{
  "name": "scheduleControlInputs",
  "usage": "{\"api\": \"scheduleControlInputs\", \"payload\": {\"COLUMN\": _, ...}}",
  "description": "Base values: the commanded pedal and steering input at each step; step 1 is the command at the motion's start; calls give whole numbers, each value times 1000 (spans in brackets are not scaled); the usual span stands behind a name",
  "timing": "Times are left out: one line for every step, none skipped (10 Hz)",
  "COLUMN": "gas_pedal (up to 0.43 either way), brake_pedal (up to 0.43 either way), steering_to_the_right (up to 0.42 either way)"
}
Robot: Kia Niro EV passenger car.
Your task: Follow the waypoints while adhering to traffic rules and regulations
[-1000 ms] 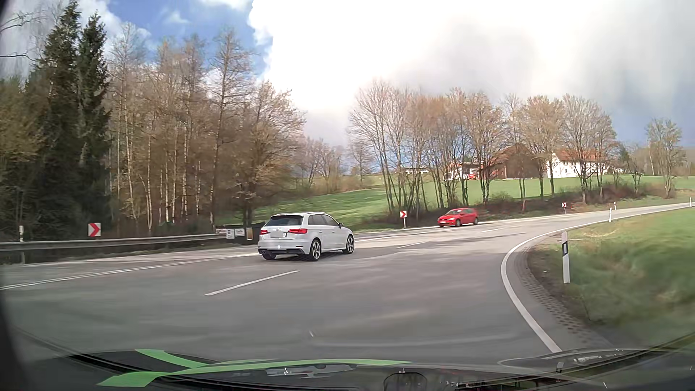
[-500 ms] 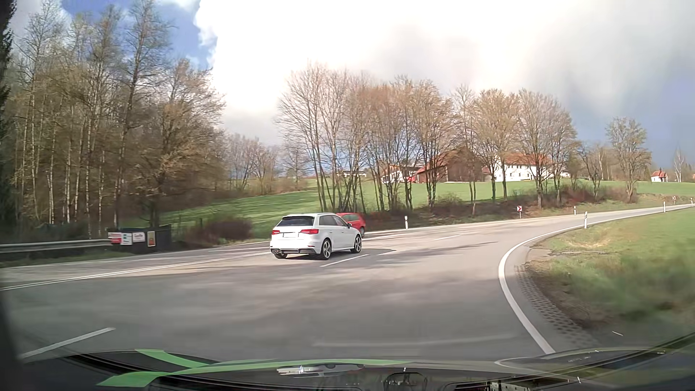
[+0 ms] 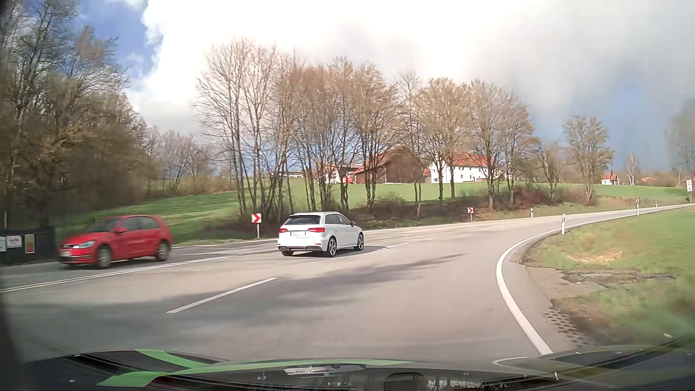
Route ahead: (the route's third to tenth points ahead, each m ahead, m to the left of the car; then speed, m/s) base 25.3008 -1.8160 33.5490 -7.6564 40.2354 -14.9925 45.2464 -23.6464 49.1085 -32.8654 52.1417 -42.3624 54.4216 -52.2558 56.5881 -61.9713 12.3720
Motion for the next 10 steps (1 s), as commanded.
{"api": "scheduleControlInputs", "payload": {"gas_pedal": 189, "brake_pedal": 0, "steering_to_the_right": 111}}
{"api": "scheduleControlInputs", "payload": {"gas_pedal": 189, "brake_pedal": 0, "steering_to_the_right": 109}}
{"api": "scheduleControlInputs", "payload": {"gas_pedal": 189, "brake_pedal": 0, "steering_to_the_right": 105}}
{"api": "scheduleControlInputs", "payload": {"gas_pedal": 189, "brake_pedal": 0, "steering_to_the_right": 104}}
{"api": "scheduleControlInputs", "payload": {"gas_pedal": 189, "brake_pedal": 0, "steering_to_the_right": 104}}
{"api": "scheduleControlInputs", "payload": {"gas_pedal": 189, "brake_pedal": 0, "steering_to_the_right": 104}}
{"api": "scheduleControlInputs", "payload": {"gas_pedal": 189, "brake_pedal": 0, "steering_to_the_right": 104}}
{"api": "scheduleControlInputs", "payload": {"gas_pedal": 189, "brake_pedal": 0, "steering_to_the_right": 104}}
{"api": "scheduleControlInputs", "payload": {"gas_pedal": 189, "brake_pedal": 0, "steering_to_the_right": 104}}
{"api": "scheduleControlInputs", "payload": {"gas_pedal": 189, "brake_pedal": 0, "steering_to_the_right": 104}}
